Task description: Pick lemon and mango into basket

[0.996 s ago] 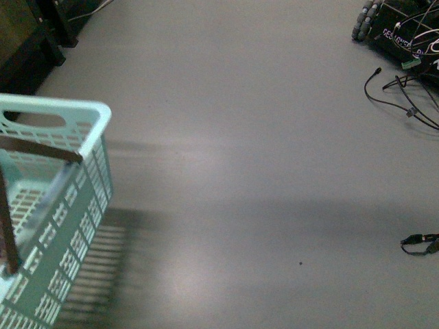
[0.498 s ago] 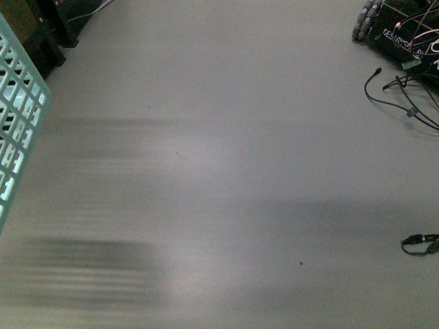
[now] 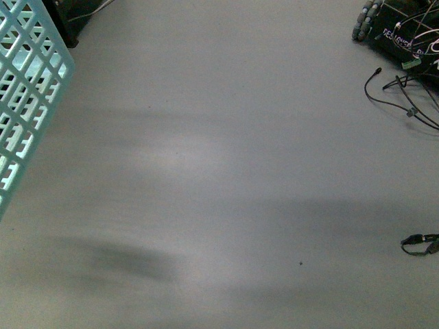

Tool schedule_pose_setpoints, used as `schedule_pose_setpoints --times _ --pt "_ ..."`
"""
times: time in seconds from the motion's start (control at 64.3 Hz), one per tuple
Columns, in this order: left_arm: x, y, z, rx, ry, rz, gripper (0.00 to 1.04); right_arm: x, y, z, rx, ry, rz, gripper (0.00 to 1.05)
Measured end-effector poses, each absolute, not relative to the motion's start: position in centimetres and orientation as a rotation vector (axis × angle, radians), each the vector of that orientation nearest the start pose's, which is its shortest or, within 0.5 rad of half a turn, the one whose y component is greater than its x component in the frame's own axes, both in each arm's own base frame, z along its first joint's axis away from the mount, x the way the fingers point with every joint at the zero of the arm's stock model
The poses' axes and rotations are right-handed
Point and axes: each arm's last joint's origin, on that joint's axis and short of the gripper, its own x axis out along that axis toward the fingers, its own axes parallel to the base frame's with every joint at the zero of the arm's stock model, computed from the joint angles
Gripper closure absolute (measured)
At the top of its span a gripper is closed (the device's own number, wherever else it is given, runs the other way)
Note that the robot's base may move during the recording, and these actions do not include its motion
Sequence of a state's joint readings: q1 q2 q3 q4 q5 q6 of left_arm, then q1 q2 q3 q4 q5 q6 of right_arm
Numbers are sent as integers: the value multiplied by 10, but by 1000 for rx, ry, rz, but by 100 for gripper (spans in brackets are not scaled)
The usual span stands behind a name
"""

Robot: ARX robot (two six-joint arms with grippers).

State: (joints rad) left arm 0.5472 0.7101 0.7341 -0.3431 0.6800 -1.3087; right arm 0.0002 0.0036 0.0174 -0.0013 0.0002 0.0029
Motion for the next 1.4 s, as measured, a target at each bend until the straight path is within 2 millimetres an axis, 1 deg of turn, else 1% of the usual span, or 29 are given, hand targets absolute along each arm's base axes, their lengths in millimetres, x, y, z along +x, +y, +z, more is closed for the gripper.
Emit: schedule_pose_setpoints --times 1.401 --pt "136 62 315 -1465 308 61 100 97 0 169 3 -12 0 9"
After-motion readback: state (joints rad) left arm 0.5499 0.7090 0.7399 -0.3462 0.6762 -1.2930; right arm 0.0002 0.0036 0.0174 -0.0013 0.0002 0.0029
